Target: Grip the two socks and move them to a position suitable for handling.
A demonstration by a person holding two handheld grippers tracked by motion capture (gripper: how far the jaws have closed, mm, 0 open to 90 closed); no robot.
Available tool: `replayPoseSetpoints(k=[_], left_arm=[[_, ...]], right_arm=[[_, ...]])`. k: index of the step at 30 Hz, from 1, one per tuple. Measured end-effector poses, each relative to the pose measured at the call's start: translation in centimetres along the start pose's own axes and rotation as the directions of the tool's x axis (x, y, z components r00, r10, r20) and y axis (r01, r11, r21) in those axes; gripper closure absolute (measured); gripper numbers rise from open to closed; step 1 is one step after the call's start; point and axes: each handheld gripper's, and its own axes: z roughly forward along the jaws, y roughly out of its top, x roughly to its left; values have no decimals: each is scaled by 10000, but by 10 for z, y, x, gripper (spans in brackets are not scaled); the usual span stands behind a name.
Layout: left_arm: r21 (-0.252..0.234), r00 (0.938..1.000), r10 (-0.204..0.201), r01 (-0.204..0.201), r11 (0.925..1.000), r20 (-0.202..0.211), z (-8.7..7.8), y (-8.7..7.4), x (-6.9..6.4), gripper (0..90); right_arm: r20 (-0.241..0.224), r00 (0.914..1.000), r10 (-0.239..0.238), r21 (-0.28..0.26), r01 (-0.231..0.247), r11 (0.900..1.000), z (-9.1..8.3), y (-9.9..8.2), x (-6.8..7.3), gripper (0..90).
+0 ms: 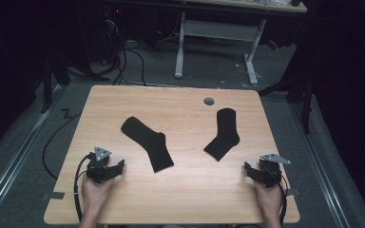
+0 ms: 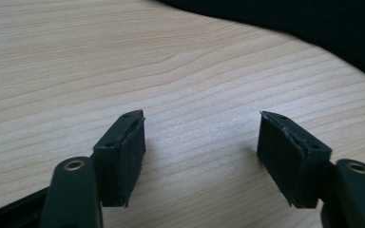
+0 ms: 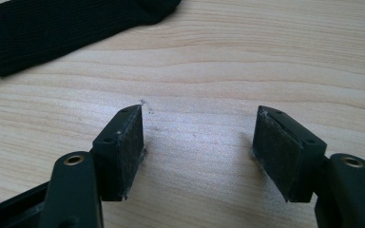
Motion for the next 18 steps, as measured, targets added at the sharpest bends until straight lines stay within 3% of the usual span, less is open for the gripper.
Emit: replayPoseSetpoints(k=[6,9,12,13,18], left_arm=[[-157,9997,-251,250,9996,-33,-3,2,4,326],[-279,9983,-567,569,9980,92,-4,6,4,338],[-270,9984,-524,530,9982,224,-5,8,2,356],[-232,9992,-321,327,9992,240,-6,11,-1,357],[-264,9977,-329,345,9991,584,-7,16,-4,383]], right_arm=[[-9,10000,4,-4,-4,10000,0,0,0,350],[-14,10000,1,-4,-1,10000,0,0,0,349],[-24,10000,9,-6,-9,10000,0,0,0,349],[-40,10000,13,-11,-13,10000,0,0,0,349],[-57,10000,-10,-5,10,10000,0,0,0,349]])
